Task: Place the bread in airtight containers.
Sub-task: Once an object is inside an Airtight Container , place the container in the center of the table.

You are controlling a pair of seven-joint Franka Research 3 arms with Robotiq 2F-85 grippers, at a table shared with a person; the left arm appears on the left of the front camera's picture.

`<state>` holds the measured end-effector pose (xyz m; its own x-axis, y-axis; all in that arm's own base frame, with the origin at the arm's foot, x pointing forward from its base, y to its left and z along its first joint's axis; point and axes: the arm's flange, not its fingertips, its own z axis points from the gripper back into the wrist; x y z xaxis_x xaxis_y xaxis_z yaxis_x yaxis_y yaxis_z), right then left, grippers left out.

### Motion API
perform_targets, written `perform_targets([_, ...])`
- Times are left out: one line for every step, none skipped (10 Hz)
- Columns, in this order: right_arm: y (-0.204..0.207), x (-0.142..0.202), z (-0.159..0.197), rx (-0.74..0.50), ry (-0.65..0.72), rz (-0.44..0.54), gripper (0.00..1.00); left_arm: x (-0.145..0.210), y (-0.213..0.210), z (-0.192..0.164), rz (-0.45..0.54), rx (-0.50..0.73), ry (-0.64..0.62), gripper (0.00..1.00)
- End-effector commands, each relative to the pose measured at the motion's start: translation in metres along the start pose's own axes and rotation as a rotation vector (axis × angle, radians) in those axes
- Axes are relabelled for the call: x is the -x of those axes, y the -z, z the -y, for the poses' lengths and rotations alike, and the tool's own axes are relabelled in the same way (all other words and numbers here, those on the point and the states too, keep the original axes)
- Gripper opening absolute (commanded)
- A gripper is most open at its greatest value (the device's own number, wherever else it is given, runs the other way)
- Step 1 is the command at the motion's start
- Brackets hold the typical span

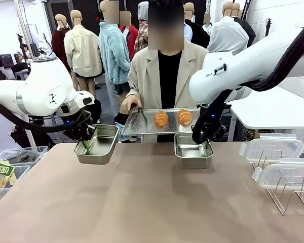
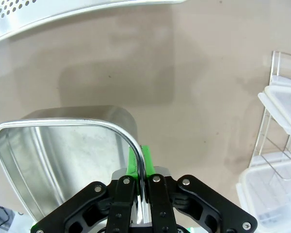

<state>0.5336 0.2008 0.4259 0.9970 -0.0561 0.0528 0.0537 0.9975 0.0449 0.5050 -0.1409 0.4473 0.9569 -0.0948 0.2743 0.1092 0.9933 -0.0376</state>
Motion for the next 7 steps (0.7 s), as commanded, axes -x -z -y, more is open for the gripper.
perform_targets([-0.0015,0.0029,0.0013,-0.004,0.000,0.015,0.00,-0.0007,-0.0027,-0.0005,0.007,-0.011,0.010,0.00])
perform_targets([-0.0015,0.0029,0.0013,-0.004,0.000,0.015,0.00,-0.0007,-0.0027,-0.0005,0.007,-0.011,0.010,0.00])
perform_targets([-0.0015,0.0029,0.0013,-0.004,0.000,0.015,0.00,-0.0007,-0.0027,-0.0005,0.007,-0.011,0.010,0.00])
perform_targets([-0.0015,0.0029,0.0013,-0.004,0.000,0.015,0.00,-0.0007,-0.0027,-0.0005,0.007,-0.011,0.010,0.00])
perform_targets([-0.0015,0.0029,0.0013,-0.004,0.000,0.015,0.00,-0.0007,-0.0027,-0.0005,0.007,-0.011,0.010,0.00])
perform_targets([-0.0015,0.0029,0.0013,-0.004,0.000,0.015,0.00,-0.0007,-0.0027,-0.0005,0.007,-0.011,0.010,0.00])
perform_targets([-0.0015,0.0029,0.0013,-0.004,0.000,0.015,0.00,-0.0007,-0.0027,-0.0005,0.007,-0.011,0.010,0.00])
